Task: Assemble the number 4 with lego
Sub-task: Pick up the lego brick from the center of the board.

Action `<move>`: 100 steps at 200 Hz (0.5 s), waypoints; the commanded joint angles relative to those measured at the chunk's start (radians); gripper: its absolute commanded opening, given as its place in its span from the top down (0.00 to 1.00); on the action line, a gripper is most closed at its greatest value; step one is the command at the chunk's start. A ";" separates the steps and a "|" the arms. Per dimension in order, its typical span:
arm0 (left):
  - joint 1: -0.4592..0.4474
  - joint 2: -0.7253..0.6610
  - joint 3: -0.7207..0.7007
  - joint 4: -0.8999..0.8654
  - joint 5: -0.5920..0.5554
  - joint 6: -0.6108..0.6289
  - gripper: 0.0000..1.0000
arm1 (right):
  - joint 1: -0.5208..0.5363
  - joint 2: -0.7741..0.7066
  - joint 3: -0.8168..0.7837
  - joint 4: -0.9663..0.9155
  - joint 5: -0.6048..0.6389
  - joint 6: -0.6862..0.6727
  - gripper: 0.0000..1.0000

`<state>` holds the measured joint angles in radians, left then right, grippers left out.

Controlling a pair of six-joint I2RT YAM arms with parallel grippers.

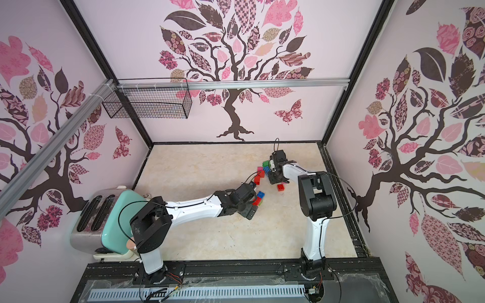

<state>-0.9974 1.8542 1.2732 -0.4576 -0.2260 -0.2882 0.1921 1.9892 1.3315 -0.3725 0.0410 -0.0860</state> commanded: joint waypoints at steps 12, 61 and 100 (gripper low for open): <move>0.003 0.014 0.029 -0.001 -0.019 -0.008 0.02 | -0.008 -0.035 0.001 0.024 0.029 0.028 0.64; 0.003 0.006 0.014 0.008 0.009 -0.008 0.02 | -0.006 -0.172 -0.088 0.078 0.045 0.094 0.95; 0.003 0.011 0.017 0.013 0.052 -0.005 0.02 | -0.006 -0.364 -0.223 0.108 0.020 0.260 1.00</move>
<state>-0.9974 1.8542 1.2732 -0.4580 -0.2058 -0.2886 0.1921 1.7706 1.1625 -0.2920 0.0753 0.0391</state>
